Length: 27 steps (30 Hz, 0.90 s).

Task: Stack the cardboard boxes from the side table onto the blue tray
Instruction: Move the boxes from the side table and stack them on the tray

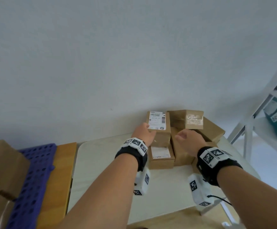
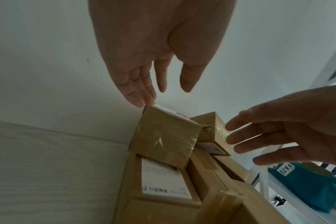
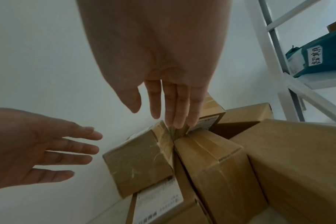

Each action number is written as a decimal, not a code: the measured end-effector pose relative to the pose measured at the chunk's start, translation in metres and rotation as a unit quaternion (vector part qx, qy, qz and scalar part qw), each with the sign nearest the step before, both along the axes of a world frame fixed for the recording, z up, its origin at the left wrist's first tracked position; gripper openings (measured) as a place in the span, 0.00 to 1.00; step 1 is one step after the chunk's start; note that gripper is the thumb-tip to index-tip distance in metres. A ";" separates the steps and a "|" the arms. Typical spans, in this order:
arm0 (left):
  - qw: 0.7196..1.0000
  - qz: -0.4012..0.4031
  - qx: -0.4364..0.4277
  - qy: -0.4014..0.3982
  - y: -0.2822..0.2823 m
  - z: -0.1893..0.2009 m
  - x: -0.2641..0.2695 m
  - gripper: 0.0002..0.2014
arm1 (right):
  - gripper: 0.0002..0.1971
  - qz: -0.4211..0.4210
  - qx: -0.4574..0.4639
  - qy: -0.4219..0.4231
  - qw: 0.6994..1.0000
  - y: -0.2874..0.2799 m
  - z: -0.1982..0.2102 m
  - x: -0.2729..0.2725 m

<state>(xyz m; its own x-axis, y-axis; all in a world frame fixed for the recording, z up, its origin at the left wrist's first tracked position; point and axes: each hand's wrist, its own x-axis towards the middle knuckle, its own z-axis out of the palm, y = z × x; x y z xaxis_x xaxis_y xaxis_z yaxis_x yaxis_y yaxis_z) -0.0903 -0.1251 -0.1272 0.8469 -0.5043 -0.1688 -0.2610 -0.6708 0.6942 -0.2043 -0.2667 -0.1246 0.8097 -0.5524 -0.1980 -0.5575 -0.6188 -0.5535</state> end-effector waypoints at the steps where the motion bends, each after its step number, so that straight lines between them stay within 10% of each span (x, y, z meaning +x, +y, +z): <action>1: 1.000 0.001 0.000 -0.002 -0.005 0.001 0.009 0.18 | 0.15 -0.004 0.009 0.000 1.000 -0.006 -0.001 0.010; 27: 0.978 0.060 0.014 0.199 -0.037 -0.062 0.112 0.22 | 0.27 -0.115 0.237 0.029 0.964 -0.034 -0.057 0.113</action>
